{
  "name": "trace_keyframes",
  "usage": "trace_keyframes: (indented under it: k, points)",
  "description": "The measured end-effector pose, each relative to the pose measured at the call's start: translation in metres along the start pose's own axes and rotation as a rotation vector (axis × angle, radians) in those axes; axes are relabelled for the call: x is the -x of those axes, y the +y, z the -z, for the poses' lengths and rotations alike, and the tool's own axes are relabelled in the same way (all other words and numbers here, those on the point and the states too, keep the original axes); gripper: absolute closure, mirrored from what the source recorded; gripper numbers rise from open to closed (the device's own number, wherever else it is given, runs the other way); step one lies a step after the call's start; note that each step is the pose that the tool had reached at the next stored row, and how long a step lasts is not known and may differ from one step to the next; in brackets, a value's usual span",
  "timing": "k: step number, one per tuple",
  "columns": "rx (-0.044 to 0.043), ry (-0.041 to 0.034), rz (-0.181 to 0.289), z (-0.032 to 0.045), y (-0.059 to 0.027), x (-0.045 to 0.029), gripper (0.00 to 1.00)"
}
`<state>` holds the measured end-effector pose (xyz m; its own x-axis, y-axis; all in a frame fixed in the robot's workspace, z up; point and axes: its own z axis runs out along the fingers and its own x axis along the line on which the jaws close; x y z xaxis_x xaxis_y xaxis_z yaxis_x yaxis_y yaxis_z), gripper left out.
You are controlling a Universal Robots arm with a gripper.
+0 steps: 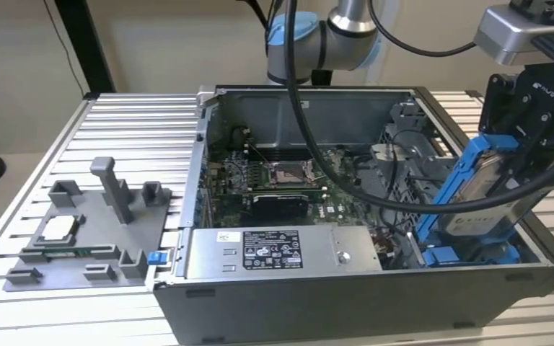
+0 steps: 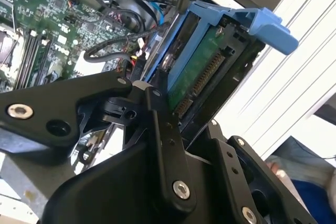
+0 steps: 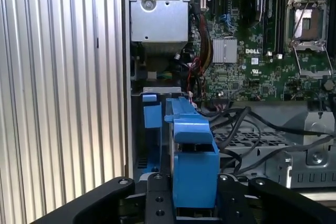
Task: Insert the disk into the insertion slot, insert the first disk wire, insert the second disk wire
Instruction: 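Insert the disk into the insertion slot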
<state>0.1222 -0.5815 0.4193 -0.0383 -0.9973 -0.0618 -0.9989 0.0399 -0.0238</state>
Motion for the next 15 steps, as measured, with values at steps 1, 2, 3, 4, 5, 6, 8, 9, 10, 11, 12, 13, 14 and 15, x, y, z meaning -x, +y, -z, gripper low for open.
trace_keyframes:
  k: [1, 2, 3, 4, 5, 6, 8, 9, 10, 11, 12, 13, 14, 15]
  points:
    - [-0.0001, 0.0000, -0.001, -0.0007, 0.0002, 0.0000, 1.00]
    - [-0.0001, 0.0000, -0.002, -0.0013, 0.0003, -0.0001, 1.00]
    - [-0.0002, 0.0001, -0.003, -0.0020, 0.0005, -0.0001, 1.00]
    - [-0.0003, 0.0003, -0.004, -0.0026, 0.0008, -0.0002, 1.00]
    - [-0.0003, 0.0006, -0.004, -0.0031, 0.0010, -0.0002, 1.00]
    - [-0.0003, 0.0006, -0.005, -0.0036, 0.0012, -0.0003, 1.00]
    - [-0.0003, 0.0003, -0.005, -0.0048, 0.0016, -0.0004, 1.00]
    - [-0.0003, 0.0002, -0.005, -0.0050, 0.0021, -0.0005, 1.00]
    - [-0.0004, 0.0001, -0.005, -0.0051, 0.0025, -0.0006, 1.00]
    - [-0.0003, 0.0001, -0.005, -0.0051, 0.0027, -0.0007, 1.00]
    - [0.0005, 0.0001, -0.005, -0.0049, 0.0027, -0.0006, 1.00]
    - [0.0023, 0.0000, -0.005, -0.0046, 0.0028, -0.0006, 1.00]
    - [0.0046, 0.0000, -0.005, -0.0039, 0.0028, -0.0005, 1.00]
    - [0.0074, 0.0006, -0.005, -0.0028, 0.0028, -0.0004, 1.00]
